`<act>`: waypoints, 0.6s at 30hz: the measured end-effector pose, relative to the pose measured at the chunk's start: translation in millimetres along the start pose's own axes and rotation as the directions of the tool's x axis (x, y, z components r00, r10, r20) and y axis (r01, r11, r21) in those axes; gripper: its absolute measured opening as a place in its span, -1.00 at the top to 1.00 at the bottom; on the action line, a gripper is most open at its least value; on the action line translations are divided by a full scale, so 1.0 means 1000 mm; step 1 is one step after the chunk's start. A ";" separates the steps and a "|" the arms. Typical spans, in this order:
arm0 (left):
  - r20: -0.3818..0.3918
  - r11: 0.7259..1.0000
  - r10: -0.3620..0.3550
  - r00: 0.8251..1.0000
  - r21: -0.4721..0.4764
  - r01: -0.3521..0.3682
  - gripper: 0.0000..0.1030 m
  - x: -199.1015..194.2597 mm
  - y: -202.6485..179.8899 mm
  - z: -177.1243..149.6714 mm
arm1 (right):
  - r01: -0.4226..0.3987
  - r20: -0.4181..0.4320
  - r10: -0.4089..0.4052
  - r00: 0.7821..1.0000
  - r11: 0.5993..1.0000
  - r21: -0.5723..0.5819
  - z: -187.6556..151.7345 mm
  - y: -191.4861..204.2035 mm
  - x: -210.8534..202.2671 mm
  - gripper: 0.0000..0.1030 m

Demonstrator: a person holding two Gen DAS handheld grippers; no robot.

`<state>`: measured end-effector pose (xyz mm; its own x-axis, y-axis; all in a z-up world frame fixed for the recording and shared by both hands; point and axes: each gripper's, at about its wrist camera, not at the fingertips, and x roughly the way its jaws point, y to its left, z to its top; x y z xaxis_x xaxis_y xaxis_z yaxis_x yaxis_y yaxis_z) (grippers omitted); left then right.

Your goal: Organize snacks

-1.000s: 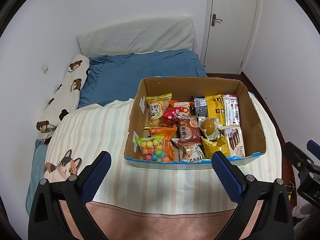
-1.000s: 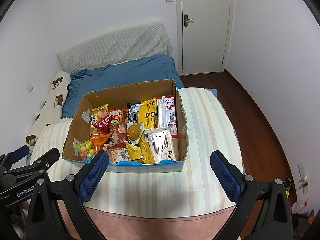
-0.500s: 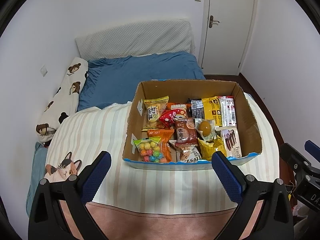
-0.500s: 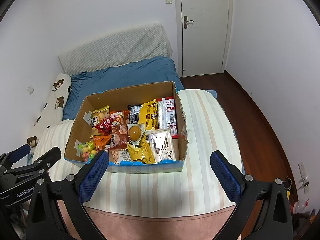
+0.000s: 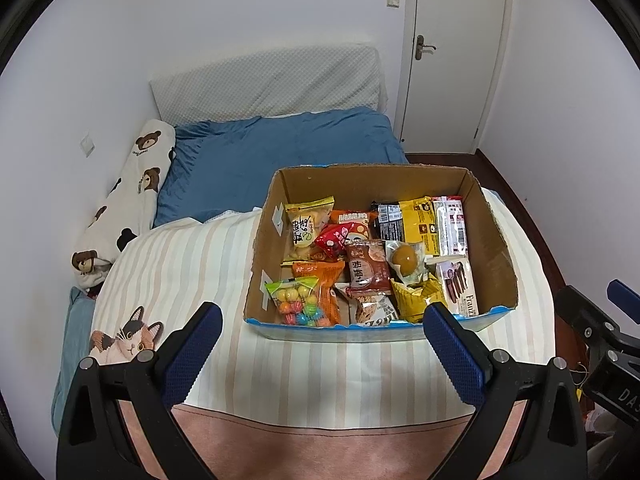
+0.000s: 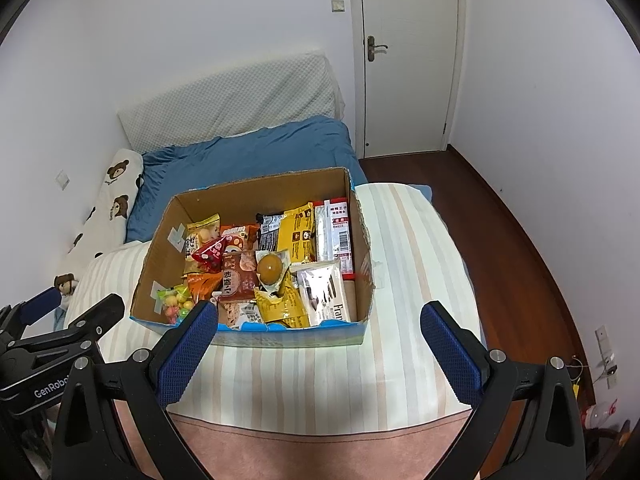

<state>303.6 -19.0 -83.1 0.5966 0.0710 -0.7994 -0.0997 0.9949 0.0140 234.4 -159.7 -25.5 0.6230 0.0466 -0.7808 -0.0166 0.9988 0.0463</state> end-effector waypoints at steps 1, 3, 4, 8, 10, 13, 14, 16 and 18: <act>0.001 1.000 0.000 1.000 -0.001 0.000 -1.00 -0.001 0.000 0.000 | 0.001 0.003 -0.001 1.000 1.000 0.000 0.000 0.000 -0.001 -1.00; 0.000 1.000 -0.001 1.000 0.000 0.001 -1.00 -0.001 0.000 0.000 | 0.003 0.005 -0.003 1.000 1.000 -0.003 0.001 0.000 -0.001 -1.00; 0.002 1.000 0.000 1.000 0.002 0.000 -1.00 -0.001 0.000 0.000 | 0.001 0.004 -0.001 1.000 1.000 0.000 0.001 0.000 -0.002 -1.00; 0.003 1.000 0.000 1.000 0.001 0.000 -1.00 -0.002 0.000 0.000 | 0.002 0.007 -0.002 1.000 1.000 0.001 0.001 0.000 -0.003 -1.00; 0.003 1.000 -0.001 1.000 0.001 0.001 -1.00 -0.003 0.000 0.000 | 0.002 0.009 -0.002 1.000 1.000 0.001 0.002 -0.001 -0.004 -1.00; 0.003 1.000 0.000 1.000 0.001 0.000 -1.00 -0.003 -0.001 0.000 | 0.000 0.009 0.000 1.000 1.000 0.005 0.002 -0.001 -0.004 -1.00; 0.004 1.000 0.001 1.000 0.001 -0.001 -1.00 -0.003 -0.001 0.000 | 0.001 0.010 -0.001 1.000 1.000 0.003 0.002 -0.001 -0.005 -1.00; 0.007 1.000 0.001 1.000 0.000 -0.001 -1.00 -0.004 -0.001 0.000 | 0.000 0.010 0.000 1.000 1.000 0.004 0.002 -0.001 -0.005 -1.00; 0.011 1.000 0.003 1.000 0.000 -0.003 -1.00 -0.006 -0.001 0.000 | 0.001 0.010 -0.001 1.000 1.000 0.003 0.002 -0.001 -0.005 -1.00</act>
<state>300.5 -20.2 -78.4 0.6047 0.0751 -0.7929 -0.1014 0.9947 0.0169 232.9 -160.6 -20.4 0.6310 0.0454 -0.7744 -0.0133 0.9988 0.0477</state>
